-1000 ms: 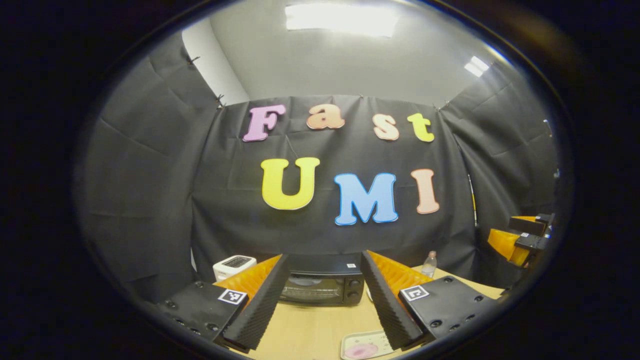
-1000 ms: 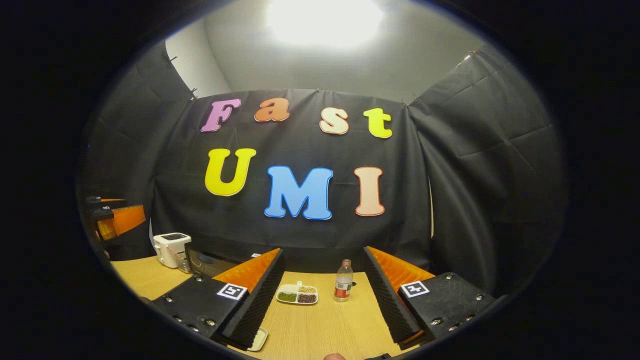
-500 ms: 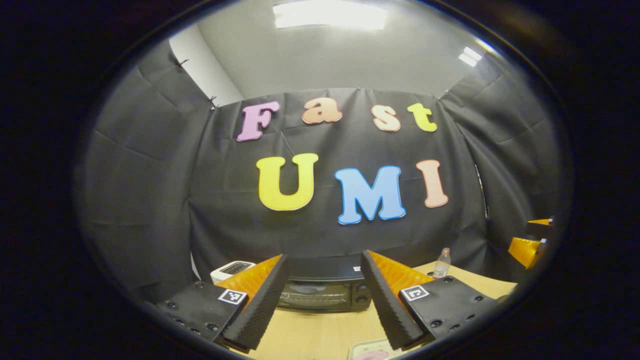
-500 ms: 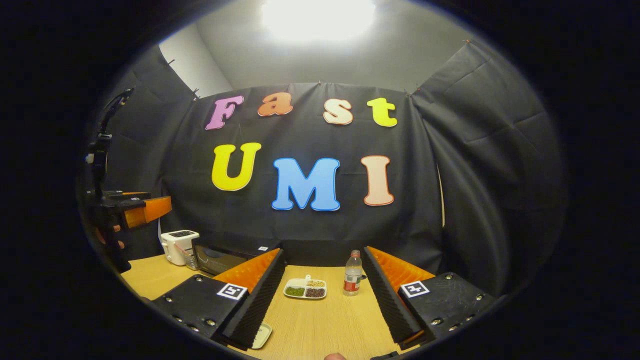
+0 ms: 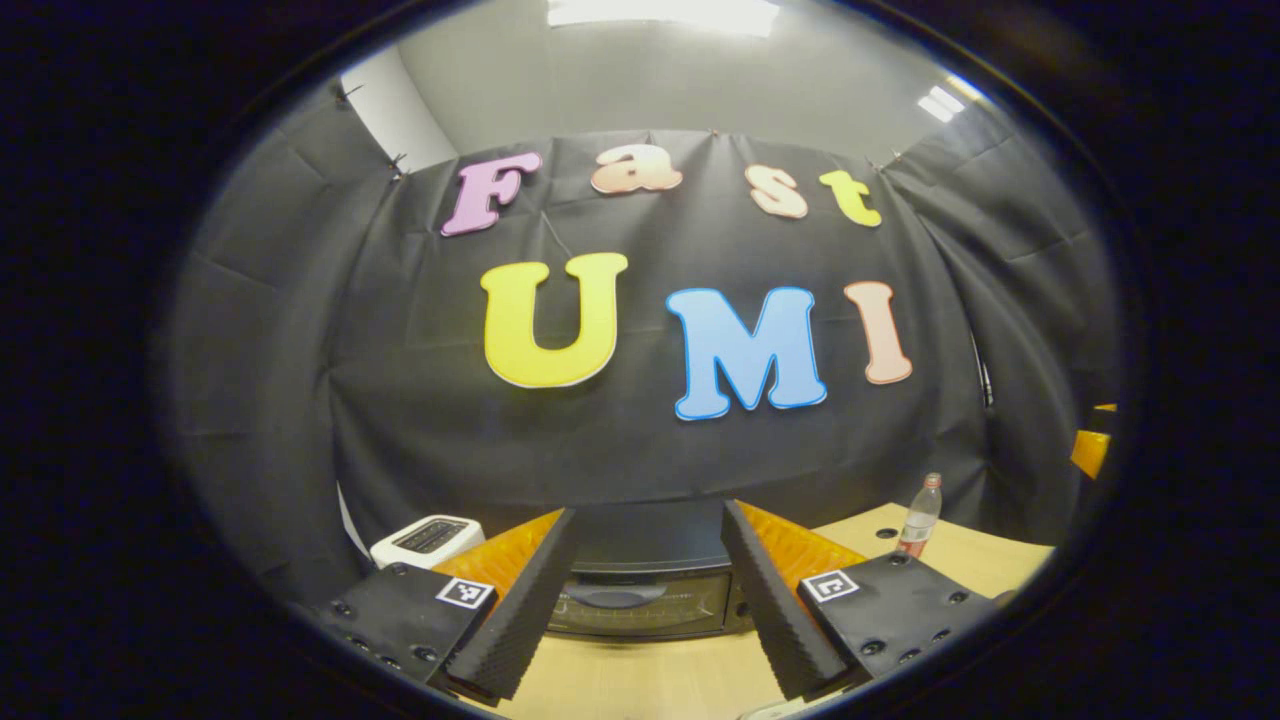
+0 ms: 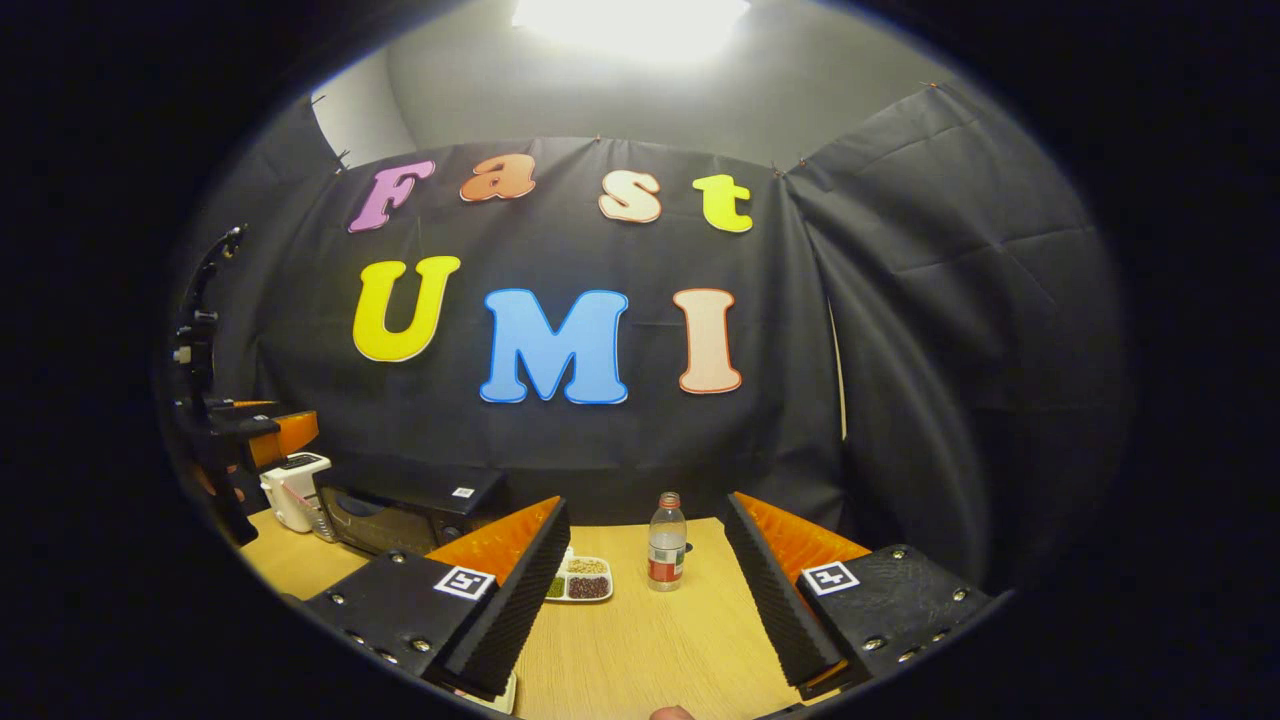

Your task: Open the electric oven with the left hand, put the food in, and close the electric oven.

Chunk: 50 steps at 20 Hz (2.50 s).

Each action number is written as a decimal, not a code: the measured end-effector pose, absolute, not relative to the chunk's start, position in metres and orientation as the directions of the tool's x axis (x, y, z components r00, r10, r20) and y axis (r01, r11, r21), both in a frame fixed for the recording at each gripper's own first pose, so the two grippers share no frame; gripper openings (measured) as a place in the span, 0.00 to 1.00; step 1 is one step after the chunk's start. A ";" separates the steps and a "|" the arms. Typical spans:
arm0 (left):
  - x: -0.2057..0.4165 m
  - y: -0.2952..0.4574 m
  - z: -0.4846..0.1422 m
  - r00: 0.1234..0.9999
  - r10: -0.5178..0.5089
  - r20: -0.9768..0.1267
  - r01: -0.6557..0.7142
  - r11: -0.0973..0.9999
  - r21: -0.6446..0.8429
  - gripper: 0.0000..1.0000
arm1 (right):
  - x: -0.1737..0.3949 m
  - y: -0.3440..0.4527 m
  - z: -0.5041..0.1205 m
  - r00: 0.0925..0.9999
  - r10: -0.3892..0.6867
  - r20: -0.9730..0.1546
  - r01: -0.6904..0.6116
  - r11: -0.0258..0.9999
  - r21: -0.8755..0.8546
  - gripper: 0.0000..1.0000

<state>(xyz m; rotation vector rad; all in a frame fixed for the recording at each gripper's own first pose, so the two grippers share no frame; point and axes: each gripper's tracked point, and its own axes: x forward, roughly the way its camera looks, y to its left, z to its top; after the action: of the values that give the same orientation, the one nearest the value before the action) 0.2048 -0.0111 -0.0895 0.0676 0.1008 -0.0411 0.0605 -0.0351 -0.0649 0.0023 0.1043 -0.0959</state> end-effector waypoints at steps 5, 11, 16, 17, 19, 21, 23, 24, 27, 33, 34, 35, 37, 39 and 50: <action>0.259 -0.001 -0.139 0.984 -0.077 -0.158 0.086 0.995 0.052 0.96 | 0.084 -0.022 -0.075 0.980 -0.142 -0.136 0.137 0.989 -0.048 0.96; 0.303 0.011 -0.199 0.967 -0.093 -0.238 0.109 0.993 0.053 0.98 | 0.099 -0.006 -0.094 0.966 -0.185 -0.181 0.170 0.981 -0.094 0.96; 0.320 0.026 -0.244 0.955 -0.080 -0.287 0.092 0.995 0.027 1.00 | 0.098 0.002 -0.108 0.951 -0.208 -0.231 0.178 0.973 -0.146 0.96; 0.322 0.028 -0.250 0.953 -0.078 -0.294 0.088 0.996 0.021 1.00 | 0.097 0.004 -0.110 0.949 -0.210 -0.236 0.177 0.972 -0.152 0.96; 0.325 0.030 -0.263 0.949 -0.075 -0.306 0.082 0.997 0.010 0.92 | 0.098 0.006 -0.112 0.945 -0.214 -0.245 0.177 0.970 -0.165 0.96; 0.324 0.033 -0.275 0.945 -0.069 -0.321 0.074 0.997 0.006 0.92 | 0.096 0.009 -0.111 0.945 -0.216 -0.247 0.176 0.969 -0.175 0.96; 0.325 0.031 -0.273 0.954 -0.072 -0.290 0.083 0.996 0.024 0.92 | 0.096 0.013 -0.109 0.946 -0.213 -0.242 0.170 0.967 -0.188 0.96; 0.321 0.031 -0.274 0.951 -0.068 -0.303 0.081 0.996 0.032 0.96 | 0.095 0.014 -0.108 0.948 -0.212 -0.239 0.167 0.966 -0.196 0.96; 0.319 0.032 -0.274 0.956 -0.067 -0.286 0.079 0.997 0.028 1.00 | 0.091 0.017 -0.104 0.951 -0.203 -0.232 0.157 0.966 -0.205 0.96; 0.285 0.031 -0.278 0.952 -0.048 -0.303 0.063 0.997 0.040 0.96 | 0.085 0.021 -0.097 0.961 -0.169 -0.220 0.128 0.974 -0.188 0.96; 0.276 0.030 -0.280 0.952 -0.044 -0.302 0.061 0.997 0.047 0.96 | 0.084 0.021 -0.097 0.962 -0.163 -0.221 0.122 0.975 -0.186 0.96; 0.270 0.031 -0.282 0.951 -0.040 -0.305 0.060 0.997 0.054 0.96 | 0.082 0.021 -0.098 0.962 -0.157 -0.224 0.116 0.976 -0.185 0.96; 0.256 0.030 -0.286 0.950 -0.032 -0.311 0.054 0.997 0.063 0.96 | 0.077 0.021 -0.100 0.962 -0.145 -0.232 0.103 0.978 -0.182 0.96; 0.245 0.031 -0.292 0.946 -0.023 -0.322 0.048 0.996 0.072 0.96 | 0.072 0.020 -0.103 0.961 -0.135 -0.240 0.091 0.979 -0.182 0.96; 0.193 0.031 -0.328 0.920 0.014 -0.391 -0.005 1.000 0.023 1.00 | 0.047 0.018 -0.121 0.950 -0.076 -0.304 0.019 0.983 -0.185 0.96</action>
<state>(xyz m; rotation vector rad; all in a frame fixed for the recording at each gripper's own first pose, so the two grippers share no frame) 0.1929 0.0312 -0.3278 0.0220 0.4022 0.0101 0.0469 0.0184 -0.1209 -0.1812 0.3157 -0.0488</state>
